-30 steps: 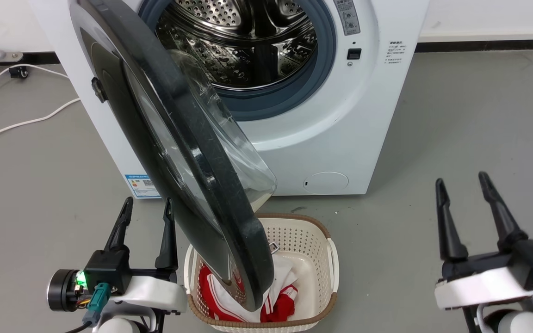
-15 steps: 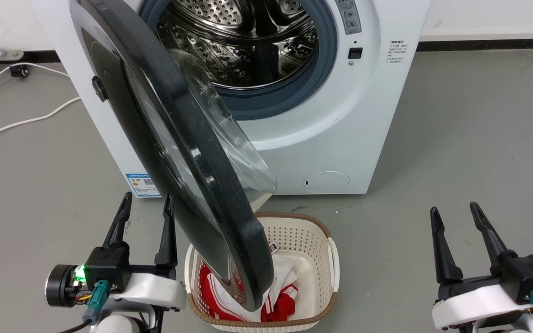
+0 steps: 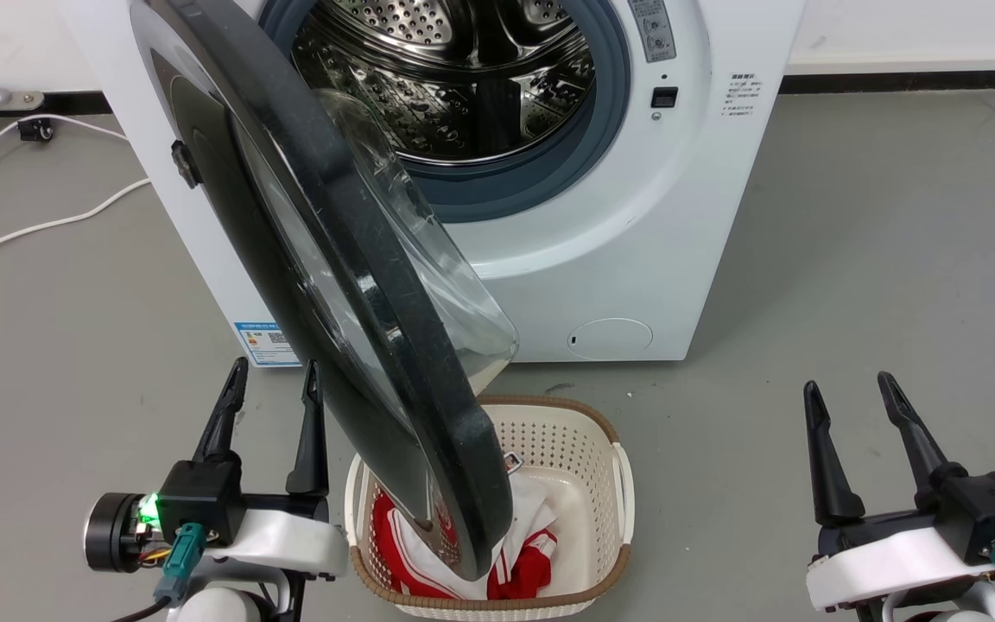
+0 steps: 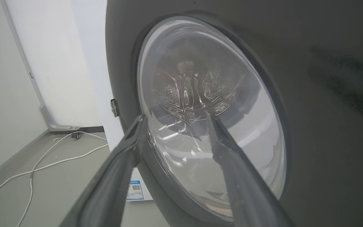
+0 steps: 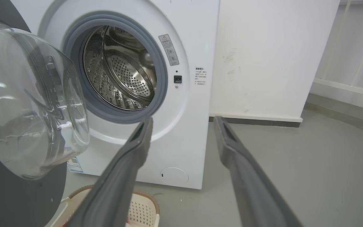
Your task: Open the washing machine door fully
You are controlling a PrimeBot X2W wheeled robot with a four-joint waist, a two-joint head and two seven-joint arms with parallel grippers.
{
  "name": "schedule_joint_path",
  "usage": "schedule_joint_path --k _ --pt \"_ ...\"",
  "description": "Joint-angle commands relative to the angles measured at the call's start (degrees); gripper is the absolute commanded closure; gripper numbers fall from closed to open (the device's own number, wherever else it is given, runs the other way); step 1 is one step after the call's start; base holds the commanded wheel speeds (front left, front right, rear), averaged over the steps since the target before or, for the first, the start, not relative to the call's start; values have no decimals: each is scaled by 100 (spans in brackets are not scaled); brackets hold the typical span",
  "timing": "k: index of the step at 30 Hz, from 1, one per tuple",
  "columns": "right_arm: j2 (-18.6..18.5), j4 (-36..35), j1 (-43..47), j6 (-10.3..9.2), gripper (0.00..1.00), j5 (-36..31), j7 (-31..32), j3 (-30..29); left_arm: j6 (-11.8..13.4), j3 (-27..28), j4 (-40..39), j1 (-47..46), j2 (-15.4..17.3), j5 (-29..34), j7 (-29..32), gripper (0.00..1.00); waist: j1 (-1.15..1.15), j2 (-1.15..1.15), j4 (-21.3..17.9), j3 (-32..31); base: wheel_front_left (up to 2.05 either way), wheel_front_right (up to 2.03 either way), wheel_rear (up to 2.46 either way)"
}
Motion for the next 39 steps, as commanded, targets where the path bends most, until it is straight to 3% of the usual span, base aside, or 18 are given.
schedule_joint_path --k 1,2,15,26,33,39 --pt "24 0 -89 -4 0 32 -23 6 -8 11 -50 -1 8 36 -14 88 0 0 1 2 0 0 0" --pt "24 -1 -91 -4 0 40 -25 6 -15 7 -68 3 10 31 -14 100 0 0 1 2 0 0 0" --pt "23 26 -70 -4 0 98 -4 4 99 99 -643 -107 4 -20 -14 100 0 0 29 -18 0 0 0" --pt "22 47 -75 -4 0 132 20 -15 189 125 -2463 -572 110 201 -13 100 0 0 75 -4 0 0 0" --pt "23 60 -80 -4 0 122 31 -10 78 -231 -3659 -999 179 338 -12 100 0 0 66 -8 0 0 0" --pt "23 46 -1 -4 0 136 43 -39 -292 -1378 -3775 -812 109 -75 127 100 0 0 53 -50 0 0 0"
